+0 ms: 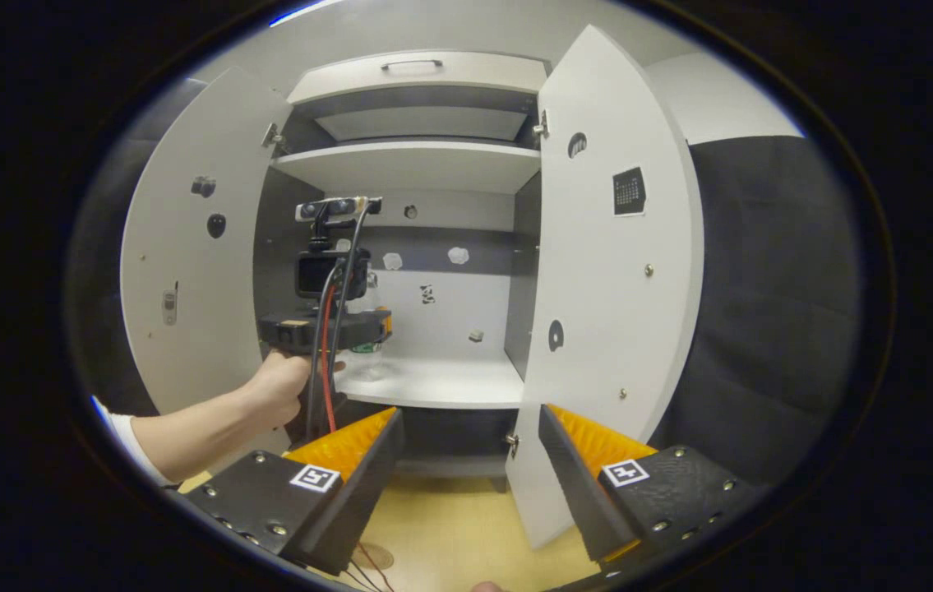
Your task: Grasp the bottle in the cabinet with the left hand and place it on the coaster, then close the right door with the right hand and the left door with the left hand.
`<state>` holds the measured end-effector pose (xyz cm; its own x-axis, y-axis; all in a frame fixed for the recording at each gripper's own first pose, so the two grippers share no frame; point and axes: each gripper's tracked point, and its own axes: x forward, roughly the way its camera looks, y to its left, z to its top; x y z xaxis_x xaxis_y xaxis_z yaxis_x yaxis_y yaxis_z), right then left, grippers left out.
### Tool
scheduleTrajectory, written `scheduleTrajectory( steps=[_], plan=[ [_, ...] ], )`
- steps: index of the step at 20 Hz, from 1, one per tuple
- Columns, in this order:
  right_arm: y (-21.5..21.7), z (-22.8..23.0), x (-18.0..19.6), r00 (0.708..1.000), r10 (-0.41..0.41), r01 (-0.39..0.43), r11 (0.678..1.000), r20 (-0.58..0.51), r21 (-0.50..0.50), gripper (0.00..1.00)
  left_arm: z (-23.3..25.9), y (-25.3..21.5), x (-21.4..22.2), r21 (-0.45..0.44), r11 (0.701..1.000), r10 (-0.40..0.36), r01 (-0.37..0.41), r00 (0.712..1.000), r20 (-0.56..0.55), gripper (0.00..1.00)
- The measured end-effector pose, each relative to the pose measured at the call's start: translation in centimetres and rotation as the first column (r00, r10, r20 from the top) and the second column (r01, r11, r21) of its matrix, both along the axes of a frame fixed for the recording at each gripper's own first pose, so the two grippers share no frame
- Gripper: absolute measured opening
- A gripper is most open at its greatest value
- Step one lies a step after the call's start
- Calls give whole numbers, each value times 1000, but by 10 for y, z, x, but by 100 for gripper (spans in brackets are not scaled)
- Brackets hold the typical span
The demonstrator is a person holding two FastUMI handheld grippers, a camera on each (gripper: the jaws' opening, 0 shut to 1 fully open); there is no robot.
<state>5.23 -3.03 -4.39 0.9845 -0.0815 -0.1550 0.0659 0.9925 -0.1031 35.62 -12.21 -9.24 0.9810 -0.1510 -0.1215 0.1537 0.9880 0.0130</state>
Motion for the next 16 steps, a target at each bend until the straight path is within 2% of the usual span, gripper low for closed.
scheduleTrajectory(
  steps=[1,6,12,16],
  plan=[
    [-2,-1,-1,1000,-4,4,1000,-2,3,100,-1,0,1,5,1000,5,-5,1000,1,82],
    [-8,0,-4,1000,-6,6,1000,0,4,100,8,-2,-15,-29,1000,2,-2,1000,1,82],
    [-11,-6,-12,1000,-1,1,1000,-13,22,100,38,5,-67,-28,999,-14,16,997,76,81],
    [-11,-9,-20,1000,10,-10,1000,-15,26,100,33,15,-114,-33,999,-9,12,997,75,82]
  ],
)
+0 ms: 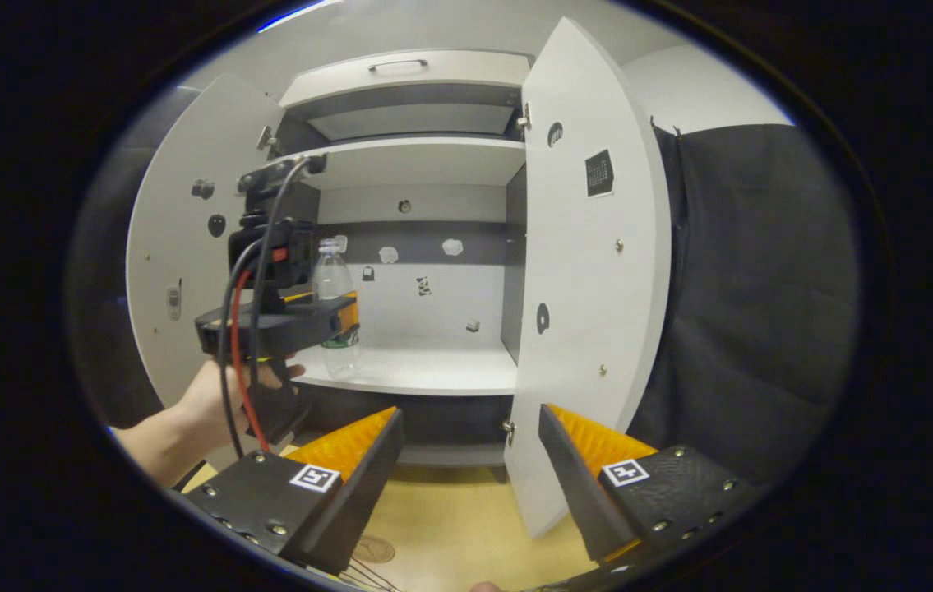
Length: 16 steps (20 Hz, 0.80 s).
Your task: Grasp the bottle in the cabinet with the left hand and place it on the coaster, then close the right door with the right hand and the left door with the left hand.
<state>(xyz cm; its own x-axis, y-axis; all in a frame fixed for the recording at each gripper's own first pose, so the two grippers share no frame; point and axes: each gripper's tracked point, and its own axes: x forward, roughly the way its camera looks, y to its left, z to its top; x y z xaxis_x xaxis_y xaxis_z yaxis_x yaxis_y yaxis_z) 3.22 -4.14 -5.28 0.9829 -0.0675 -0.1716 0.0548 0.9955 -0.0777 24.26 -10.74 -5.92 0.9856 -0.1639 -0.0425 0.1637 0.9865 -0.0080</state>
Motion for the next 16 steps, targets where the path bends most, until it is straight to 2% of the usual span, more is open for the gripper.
scheduleTrajectory(
  steps=[8,16],
  plan=[
    [-20,-18,-22,999,-28,28,1000,-40,5,100,-66,8,-98,19,1000,-6,7,999,-54,81],
    [-42,-40,-45,994,-67,66,998,-85,-7,100,-152,12,-158,42,999,3,3,990,-141,82]
  ],
)
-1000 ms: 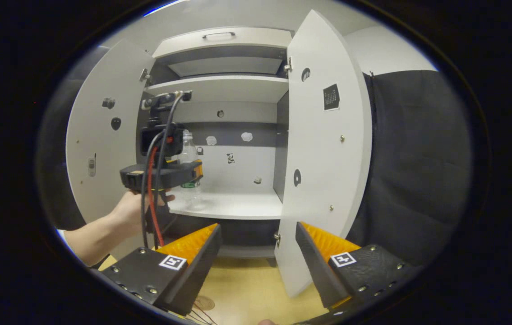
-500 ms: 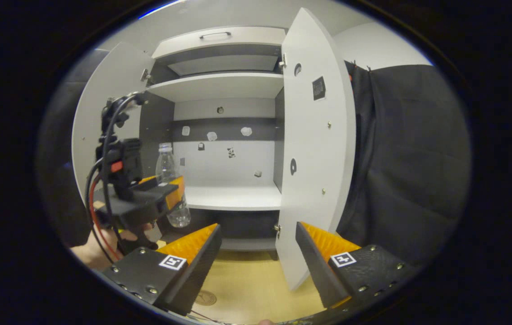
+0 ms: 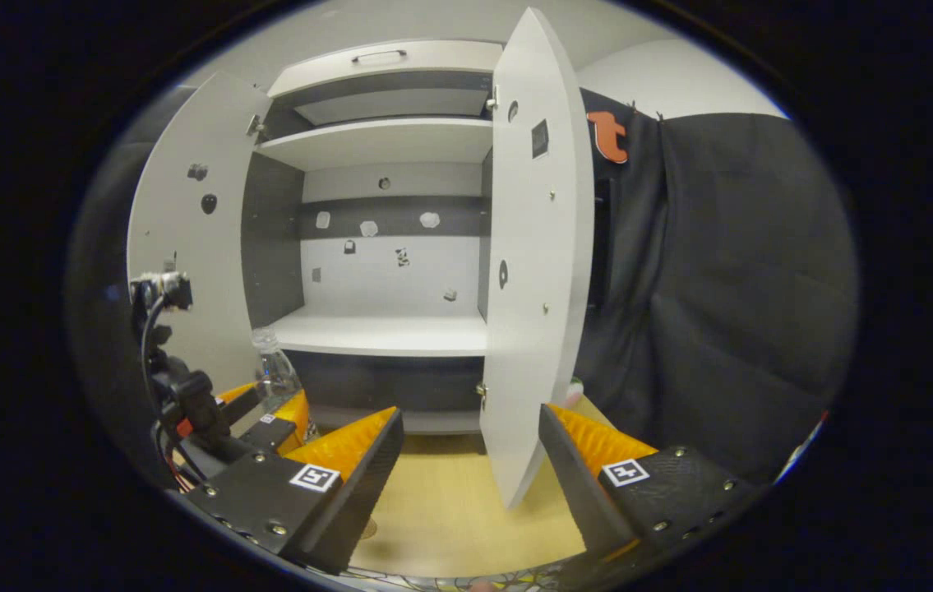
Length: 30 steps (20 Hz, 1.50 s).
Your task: Grasp the bottle in the cabinet with the left hand and place it on the coaster, then close the right door with the right hand and the left door with the left hand.
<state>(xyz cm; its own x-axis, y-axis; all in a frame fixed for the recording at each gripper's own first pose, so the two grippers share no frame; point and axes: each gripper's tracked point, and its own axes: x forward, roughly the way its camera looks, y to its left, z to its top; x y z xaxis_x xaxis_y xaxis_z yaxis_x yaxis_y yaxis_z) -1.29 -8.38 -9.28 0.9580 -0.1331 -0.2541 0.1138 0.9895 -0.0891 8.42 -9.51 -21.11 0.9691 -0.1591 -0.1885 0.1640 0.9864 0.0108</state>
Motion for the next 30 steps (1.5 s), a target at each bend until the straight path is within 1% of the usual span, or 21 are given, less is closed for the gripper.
scheduleTrajectory(
  steps=[5,8,9,11,12,14,16,18,19,20,21,22,24,25,28,29,30],
  plan=[
    [-9,-16,-13,999,-9,9,1000,-36,5,100,-66,-4,-33,6,1000,1,-1,997,-74,82],
    [-11,-28,-18,998,-9,12,999,-62,44,100,-108,-8,-48,12,1000,8,-7,991,-136,82],
    [-11,-31,-20,997,-8,12,999,-72,53,100,-118,-12,-51,6,1000,3,-2,989,-145,82],
    [-15,-35,-23,996,-14,18,999,-89,40,100,-135,-14,-56,12,1000,-2,4,987,-160,82],
    [-16,-37,-24,995,-12,15,1000,-95,27,100,-138,-16,-55,13,1000,-4,6,989,-149,82],
    [-17,-40,-25,994,-10,12,1000,-108,12,100,-150,-16,-57,26,1000,1,3,986,-164,82],
    [-19,-43,-24,994,-13,15,1000,-112,16,100,-163,-15,-60,26,1000,6,-2,982,-189,82],
    [-19,-50,-26,992,-12,15,1000,-126,23,100,-169,-13,-60,19,1000,11,-8,982,-188,82],
    [-19,-54,-27,991,-9,13,1000,-135,23,97,-174,-11,-61,27,1000,20,-14,979,-203,82],
    [-20,-56,-27,990,-7,10,1000,-144,19,100,-175,-10,-62,24,1000,22,-17,980,-200,82],
    [-21,-58,-28,989,-7,9,1000,-150,11,100,-169,-10,-61,18,1000,27,-24,983,-181,83],
    [-21,-58,-28,989,-8,9,1000,-150,6,97,-173,-8,-63,15,999,36,-33,978,-206,82],
    [-17,-60,-27,988,5,-3,1000,-154,14,97,-172,-10,-66,21,999,35,-32,980,-195,83],
    [-16,-61,-28,988,11,-8,1000,-154,18,100,-173,-9,-70,25,999,38,-33,978,-206,82],
    [-13,-60,-26,988,21,-19,1000,-152,21,100,-172,-7,-79,25,999,48,-43,976,-213,82],
    [-14,-61,-27,988,23,-19,1000,-152,23,97,-172,-9,-82,28,999,46,-41,977,-210,83],
    [-15,-61,-28,988,22,-19,999,-151,26,100,-170,-9,-85,33,999,46,-40,978,-205,83]
  ],
)
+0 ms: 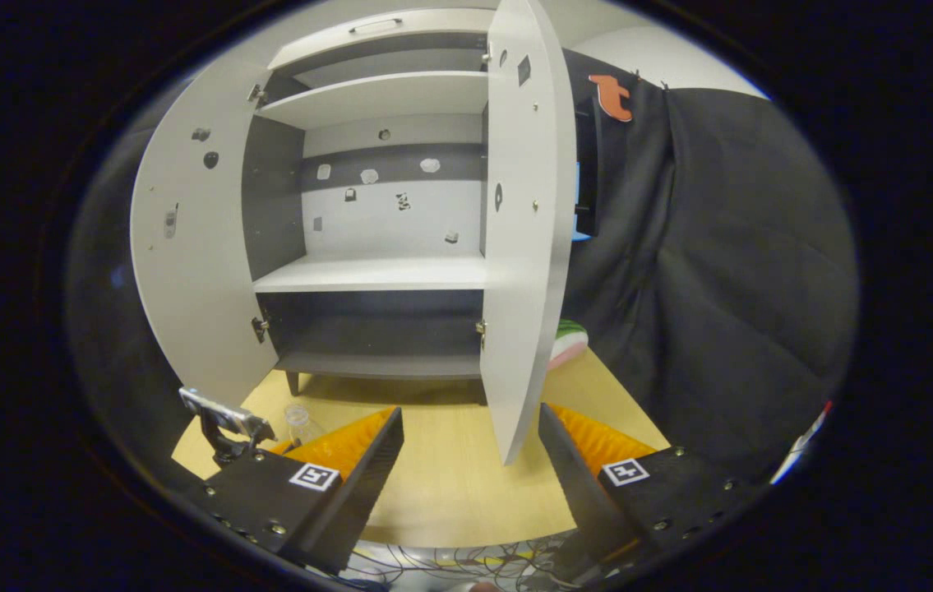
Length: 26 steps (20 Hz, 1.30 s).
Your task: Grasp the bottle in the cabinet with the left hand and place it on the coaster, then close the right door with the right hand and the left door with the left hand.
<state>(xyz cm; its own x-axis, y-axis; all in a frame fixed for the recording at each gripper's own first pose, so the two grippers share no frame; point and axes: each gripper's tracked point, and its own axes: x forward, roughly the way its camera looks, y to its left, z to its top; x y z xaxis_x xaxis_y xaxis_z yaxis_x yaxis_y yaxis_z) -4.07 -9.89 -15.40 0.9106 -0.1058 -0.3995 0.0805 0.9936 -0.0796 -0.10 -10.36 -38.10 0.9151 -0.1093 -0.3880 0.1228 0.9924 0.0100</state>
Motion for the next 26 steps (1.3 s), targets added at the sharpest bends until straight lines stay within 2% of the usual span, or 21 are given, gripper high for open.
scheduleTrajectory(
  steps=[5,6,7,14,19,20,21,23,26],
  plan=[
    [-1,-4,-5,1000,3,-3,1000,-6,18,100,0,0,-14,11,1000,1,-1,1000,-14,82],
    [-1,-4,-6,1000,5,-5,1000,-6,19,97,0,1,-16,15,1000,6,-6,1000,-9,82],
    [0,-4,-7,1000,9,-9,1000,-6,20,100,1,1,-16,10,1000,2,-2,1000,-10,83],
    [-4,-4,-12,1000,12,-12,1000,-5,22,100,-7,7,-27,-3,1000,14,-14,999,-48,84],
    [-4,-4,-13,1000,17,-17,999,2,33,100,11,2,-32,8,1000,-12,12,1000,-7,89],
    [-4,-1,-12,1000,18,-18,999,9,32,97,15,3,-32,11,1000,-15,15,1000,-3,89],
    [-4,2,-11,1000,19,-19,999,17,32,100,20,4,-33,15,1000,-12,12,1000,2,89],
    [-6,11,-8,999,21,-23,999,39,38,97,33,8,-34,19,1000,-5,5,1000,15,89],
    [-18,35,4,996,15,-18,999,93,32,100,69,14,-34,9,1000,2,-2,999,49,89]
  ],
)
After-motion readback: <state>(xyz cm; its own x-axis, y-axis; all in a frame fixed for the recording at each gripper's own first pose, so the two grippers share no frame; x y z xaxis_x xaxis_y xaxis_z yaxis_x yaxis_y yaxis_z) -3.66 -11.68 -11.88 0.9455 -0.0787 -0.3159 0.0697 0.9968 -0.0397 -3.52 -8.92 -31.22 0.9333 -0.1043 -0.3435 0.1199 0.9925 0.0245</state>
